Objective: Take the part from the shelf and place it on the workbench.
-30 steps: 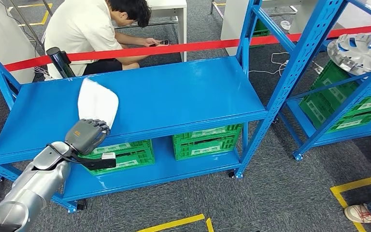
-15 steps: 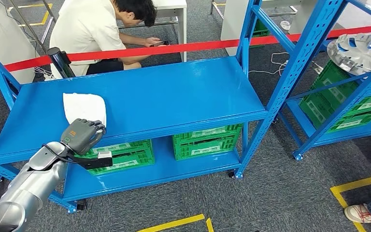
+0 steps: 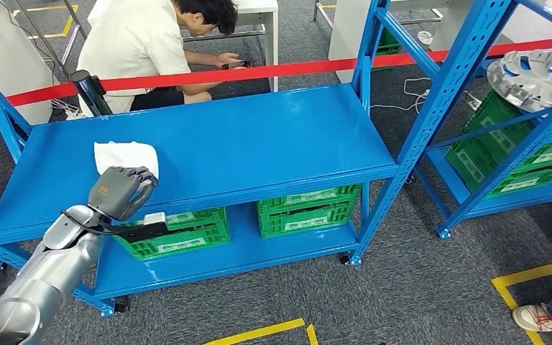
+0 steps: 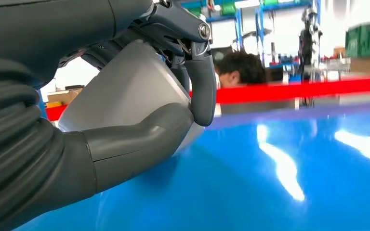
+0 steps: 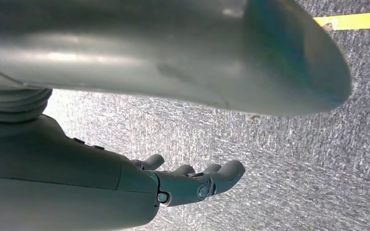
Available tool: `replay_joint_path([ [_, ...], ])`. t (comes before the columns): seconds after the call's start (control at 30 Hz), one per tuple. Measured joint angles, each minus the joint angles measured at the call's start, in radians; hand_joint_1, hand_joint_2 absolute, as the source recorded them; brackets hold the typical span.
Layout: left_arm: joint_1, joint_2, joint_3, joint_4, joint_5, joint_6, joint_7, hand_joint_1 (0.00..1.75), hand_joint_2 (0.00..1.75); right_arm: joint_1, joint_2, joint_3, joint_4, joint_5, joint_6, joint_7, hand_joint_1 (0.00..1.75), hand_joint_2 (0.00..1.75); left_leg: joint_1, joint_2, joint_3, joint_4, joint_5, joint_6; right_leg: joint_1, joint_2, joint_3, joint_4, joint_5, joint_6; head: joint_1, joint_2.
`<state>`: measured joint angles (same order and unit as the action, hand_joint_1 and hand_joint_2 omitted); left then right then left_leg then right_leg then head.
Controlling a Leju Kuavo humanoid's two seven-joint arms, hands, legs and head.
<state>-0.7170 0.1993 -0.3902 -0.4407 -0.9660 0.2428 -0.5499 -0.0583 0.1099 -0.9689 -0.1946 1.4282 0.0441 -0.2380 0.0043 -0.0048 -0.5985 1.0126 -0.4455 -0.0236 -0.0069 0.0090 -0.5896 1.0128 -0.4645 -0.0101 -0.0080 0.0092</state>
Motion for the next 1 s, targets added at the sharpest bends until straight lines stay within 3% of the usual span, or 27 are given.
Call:
replay_joint_path([
  [0.4, -0.044, -0.047, 0.055, -0.094, 0.123, 0.086, -0.045, 1.59, 1.75, -0.001, 0.001, 0.0, 0.0, 0.004, -0.005, 0.003, 0.0, 0.0, 0.0, 0.0, 0.0, 0.0, 0.0, 0.0, 0.0, 0.0, 0.0, 0.0, 0.0, 0.0, 0.0, 0.0],
  [0.63, -0.112, -0.066, 0.064, -0.128, 0.147, 0.078, -0.036, 1.59, 1.75, -0.001, 0.001, -0.001, 0.0, -0.002, -0.012, -0.003, 0.0, 0.0, 0.0, 0.0, 0.0, 0.0, 0.0, 0.0, 0.0, 0.0, 0.0, 0.0, 0.001, 0.001, 0.0, 0.0],
  [1.0, -0.125, -0.086, 0.044, -0.104, 0.1, 0.009, -0.05, 1.59, 1.75, -0.007, 0.005, -0.005, 0.0, -0.011, -0.012, -0.006, 0.0, 0.0, 0.0, 0.0, -0.001, 0.0, 0.0, 0.0, 0.0, 0.0, 0.0, 0.0, 0.001, 0.001, 0.0, 0.0],
])
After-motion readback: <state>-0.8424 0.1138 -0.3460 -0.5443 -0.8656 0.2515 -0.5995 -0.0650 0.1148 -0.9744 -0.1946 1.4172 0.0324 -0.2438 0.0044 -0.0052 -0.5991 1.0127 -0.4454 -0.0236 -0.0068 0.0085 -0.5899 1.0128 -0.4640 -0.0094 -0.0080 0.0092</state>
